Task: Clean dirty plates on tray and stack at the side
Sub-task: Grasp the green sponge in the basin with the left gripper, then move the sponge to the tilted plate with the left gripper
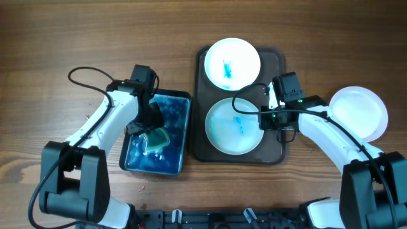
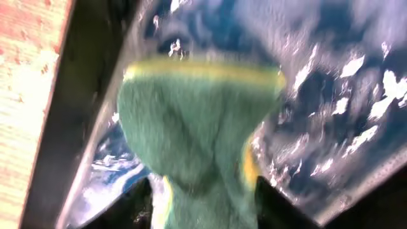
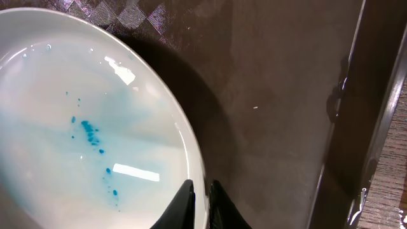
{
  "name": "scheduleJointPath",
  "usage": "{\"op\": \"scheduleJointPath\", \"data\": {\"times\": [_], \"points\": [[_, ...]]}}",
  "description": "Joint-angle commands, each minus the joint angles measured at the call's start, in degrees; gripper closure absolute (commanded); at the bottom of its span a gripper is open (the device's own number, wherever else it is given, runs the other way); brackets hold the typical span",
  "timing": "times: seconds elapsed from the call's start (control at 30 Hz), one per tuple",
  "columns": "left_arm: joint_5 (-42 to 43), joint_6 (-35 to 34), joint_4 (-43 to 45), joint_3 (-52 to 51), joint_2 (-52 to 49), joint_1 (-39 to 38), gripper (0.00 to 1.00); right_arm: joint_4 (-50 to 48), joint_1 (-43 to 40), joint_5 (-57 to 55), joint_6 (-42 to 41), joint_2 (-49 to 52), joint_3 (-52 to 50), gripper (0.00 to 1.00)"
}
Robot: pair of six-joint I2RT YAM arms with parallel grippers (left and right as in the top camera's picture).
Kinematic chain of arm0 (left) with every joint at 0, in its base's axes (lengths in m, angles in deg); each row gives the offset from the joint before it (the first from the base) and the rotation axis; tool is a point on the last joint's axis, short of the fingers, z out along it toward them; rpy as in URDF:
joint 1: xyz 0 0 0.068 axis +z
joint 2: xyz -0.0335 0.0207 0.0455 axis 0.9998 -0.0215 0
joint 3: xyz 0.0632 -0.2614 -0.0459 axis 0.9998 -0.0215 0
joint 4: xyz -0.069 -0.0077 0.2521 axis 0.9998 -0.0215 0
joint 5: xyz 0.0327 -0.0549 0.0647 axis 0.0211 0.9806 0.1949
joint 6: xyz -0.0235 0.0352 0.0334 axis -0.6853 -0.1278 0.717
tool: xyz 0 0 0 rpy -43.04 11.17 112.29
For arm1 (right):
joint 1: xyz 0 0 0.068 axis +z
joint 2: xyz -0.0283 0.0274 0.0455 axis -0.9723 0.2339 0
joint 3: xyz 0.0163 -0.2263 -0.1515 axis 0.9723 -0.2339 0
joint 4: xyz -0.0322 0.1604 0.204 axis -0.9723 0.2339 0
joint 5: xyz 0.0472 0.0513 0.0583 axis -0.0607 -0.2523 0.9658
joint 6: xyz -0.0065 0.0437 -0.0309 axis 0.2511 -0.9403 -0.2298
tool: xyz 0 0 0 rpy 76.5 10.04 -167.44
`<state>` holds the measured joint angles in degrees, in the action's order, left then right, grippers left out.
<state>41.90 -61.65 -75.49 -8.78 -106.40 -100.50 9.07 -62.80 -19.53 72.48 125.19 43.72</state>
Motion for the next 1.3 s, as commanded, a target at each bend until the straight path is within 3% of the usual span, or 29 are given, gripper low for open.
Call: {"op": "scheduleJointPath", "data": {"times": [0.0, 0.17, 0.2, 0.27, 0.43, 0.83, 1.0, 1.13, 1.27], "points": [[-2.6, -2.1, 4.5, -4.3, 0.7, 0.3, 0.67, -0.1, 0.0, 0.9, -0.9, 0.8, 0.2, 0.89], [0.1, -2.9, 12.9, -11.9, 0.7, 0.2, 0.7, -0.1, 0.0, 0.9, -0.9, 0.8, 0.2, 0.89], [0.2, -2.9, 13.9, -13.0, 0.7, 0.2, 0.75, -0.1, 0.0, 0.9, -0.9, 0.8, 0.2, 0.89], [0.3, -2.5, 13.8, -13.1, 0.7, 0.3, 0.96, -0.1, 0.0, 1.0, -0.9, 0.8, 0.2, 0.89], [0.5, -2.4, 10.2, -9.4, 1.8, 0.4, 0.96, -0.1, 0.0, 0.9, -2.8, 0.8, 0.2, 0.91], [8.0, 5.3, -8.6, 17.8, 4.3, -0.7, 0.96, -0.3, 0.0, 0.9, -5.7, 0.8, 0.2, 0.96], [16.4, 5.0, -5.1, 19.2, 4.0, -4.8, 0.96, -0.3, 0.0, 0.9, -5.8, 0.8, 0.2, 0.96], [16.5, 4.2, 1.9, 17.2, 1.8, -11.3, 0.96, -0.3, 0.0, 0.9, -6.6, 0.8, 0.2, 0.95], [16.8, -1.2, 11.6, 14.1, -3.7, -18.8, 0.96, -0.3, 0.0, 0.9, -6.9, 0.8, 0.2, 0.96]]}}
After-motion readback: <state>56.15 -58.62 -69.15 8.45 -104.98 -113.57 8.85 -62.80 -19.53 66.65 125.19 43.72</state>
